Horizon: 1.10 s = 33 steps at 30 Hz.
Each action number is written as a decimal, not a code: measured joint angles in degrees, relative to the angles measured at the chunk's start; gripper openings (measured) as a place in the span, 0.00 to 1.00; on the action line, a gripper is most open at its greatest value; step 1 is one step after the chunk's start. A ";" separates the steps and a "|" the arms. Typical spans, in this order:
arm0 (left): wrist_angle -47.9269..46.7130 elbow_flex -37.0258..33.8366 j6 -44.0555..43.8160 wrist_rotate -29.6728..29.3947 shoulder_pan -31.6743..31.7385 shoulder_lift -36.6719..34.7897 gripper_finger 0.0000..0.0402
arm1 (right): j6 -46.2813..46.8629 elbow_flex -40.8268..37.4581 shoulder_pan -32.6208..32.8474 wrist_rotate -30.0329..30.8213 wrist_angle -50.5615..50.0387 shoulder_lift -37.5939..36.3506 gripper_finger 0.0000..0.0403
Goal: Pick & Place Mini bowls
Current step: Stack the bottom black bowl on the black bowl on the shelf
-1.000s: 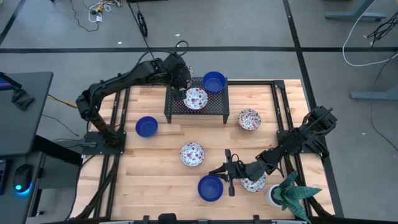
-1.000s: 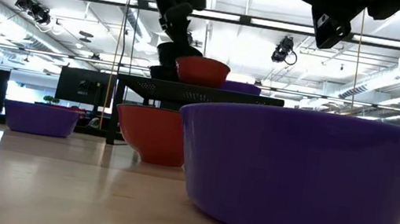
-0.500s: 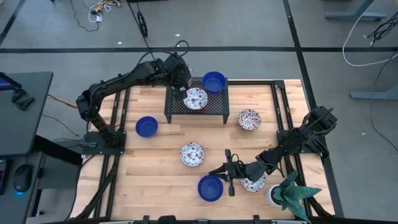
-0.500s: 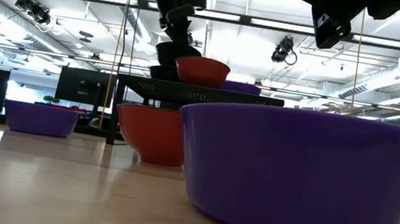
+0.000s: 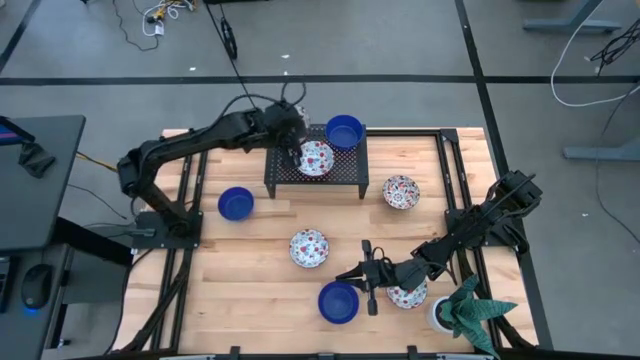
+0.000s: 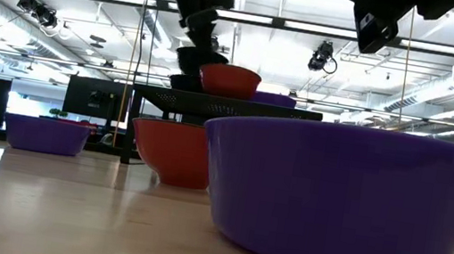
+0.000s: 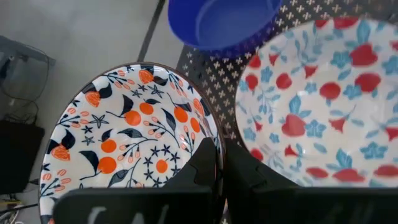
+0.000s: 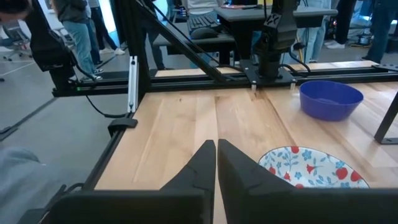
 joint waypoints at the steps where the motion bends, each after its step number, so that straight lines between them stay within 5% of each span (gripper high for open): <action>1: 1.75 -2.35 0.00 0.10 -0.02 -1.45 0.03 | -0.03 0.00 0.01 0.00 0.22 0.00 0.05; 7: 10.40 -10.41 0.83 0.36 0.37 -7.84 0.03 | -3.25 0.01 -0.01 0.02 2.50 0.00 0.05; 33: 13.58 -11.04 3.77 6.29 3.91 -2.96 0.03 | -6.50 0.00 -0.36 0.02 5.00 0.02 0.05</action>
